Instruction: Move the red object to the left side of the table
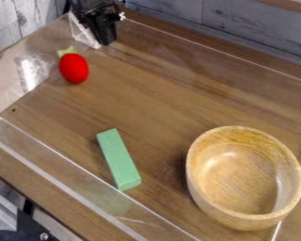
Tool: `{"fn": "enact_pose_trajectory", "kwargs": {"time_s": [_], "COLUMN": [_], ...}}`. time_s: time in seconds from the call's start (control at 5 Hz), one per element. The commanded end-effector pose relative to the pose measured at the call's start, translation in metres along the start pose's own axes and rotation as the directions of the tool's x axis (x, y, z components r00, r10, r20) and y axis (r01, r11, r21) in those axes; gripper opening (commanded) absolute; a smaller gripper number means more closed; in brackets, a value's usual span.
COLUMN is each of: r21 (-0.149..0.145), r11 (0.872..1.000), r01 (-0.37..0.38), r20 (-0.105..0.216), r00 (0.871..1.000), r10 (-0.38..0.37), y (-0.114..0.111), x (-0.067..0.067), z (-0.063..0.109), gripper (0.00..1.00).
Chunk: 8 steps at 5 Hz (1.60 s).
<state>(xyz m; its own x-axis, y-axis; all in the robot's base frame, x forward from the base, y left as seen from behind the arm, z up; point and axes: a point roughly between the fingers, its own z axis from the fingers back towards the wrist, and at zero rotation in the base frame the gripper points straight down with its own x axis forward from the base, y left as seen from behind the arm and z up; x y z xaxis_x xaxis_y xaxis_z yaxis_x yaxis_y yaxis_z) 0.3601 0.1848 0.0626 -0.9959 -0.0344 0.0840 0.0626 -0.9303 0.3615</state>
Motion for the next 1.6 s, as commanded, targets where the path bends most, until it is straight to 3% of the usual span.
{"fn": "enact_pose_trajectory", "kwargs": {"time_s": [0.0,0.4,0.8,1.0,1.2,1.4], "r21": [-0.042,-0.048,-0.045,-0.038,-0.029,-0.019], "r11": [0.999,0.999,0.990,0.978,0.960,0.965], "r01": [0.003,0.019,-0.130,-0.204,-0.277,-0.261], "r20": [-0.044,-0.003,-0.019,-0.039,-0.060,-0.043], "r00": [0.999,1.000,0.991,0.978,0.960,0.965], "r10": [-0.005,-0.020,0.130,0.203,0.275,0.260], "y": [-0.018,-0.020,-0.032,-0.034,-0.033,-0.035], "x": [-0.004,-0.007,-0.007,-0.004,0.000,0.004], "z": [0.032,0.025,-0.010,-0.016,-0.016,-0.013], "gripper": [1.00,1.00,1.00,0.00,0.00,0.00]}}
